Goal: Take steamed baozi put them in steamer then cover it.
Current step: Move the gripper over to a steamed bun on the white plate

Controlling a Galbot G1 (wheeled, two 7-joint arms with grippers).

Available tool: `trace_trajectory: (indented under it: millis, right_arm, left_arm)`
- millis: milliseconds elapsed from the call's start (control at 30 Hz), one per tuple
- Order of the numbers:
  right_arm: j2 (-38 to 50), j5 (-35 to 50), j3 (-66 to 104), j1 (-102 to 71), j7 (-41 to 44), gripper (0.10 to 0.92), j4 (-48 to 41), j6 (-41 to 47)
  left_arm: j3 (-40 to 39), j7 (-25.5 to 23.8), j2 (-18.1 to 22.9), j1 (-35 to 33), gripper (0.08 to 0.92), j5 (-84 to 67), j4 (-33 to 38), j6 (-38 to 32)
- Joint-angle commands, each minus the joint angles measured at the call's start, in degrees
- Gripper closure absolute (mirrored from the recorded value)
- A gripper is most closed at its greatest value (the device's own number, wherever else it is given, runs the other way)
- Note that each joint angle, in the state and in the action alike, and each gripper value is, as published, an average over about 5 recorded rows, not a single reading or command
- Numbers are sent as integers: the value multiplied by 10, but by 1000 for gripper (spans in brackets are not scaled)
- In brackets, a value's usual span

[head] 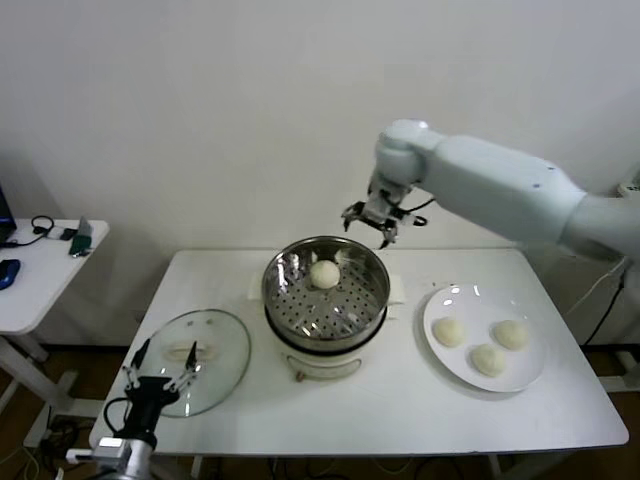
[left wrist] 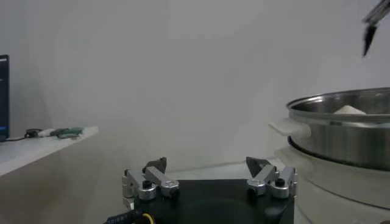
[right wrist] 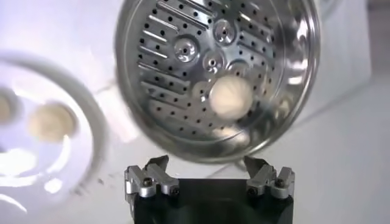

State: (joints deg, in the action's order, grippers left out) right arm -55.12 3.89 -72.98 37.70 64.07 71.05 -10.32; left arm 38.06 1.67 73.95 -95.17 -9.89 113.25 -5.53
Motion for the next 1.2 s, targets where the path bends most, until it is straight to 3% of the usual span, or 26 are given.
trace_trajectory:
  millis: [33,200,433,733,1200]
  right_arm:
    - [148,218,-110,62,-44,203,73,155]
    - [204,207,-127,23,-66,203,96,200]
    - [230,148,-68,-101,-36,203,46,204]
    - [176,61,78,-251,-30,203,-73,184]
    - [97,34,149,-323,-19,203,-174,167]
  left_arm:
    - [-1,0,0,-1,177,1,-1,0]
    - [-2,1,4,-6,177,3,3,0]
    - [2,1,5,-11,177,5,8,0]
    - [4,1,7,-15,177,13,9,1]
    - [4,1,9,-11,177,20,1,4]
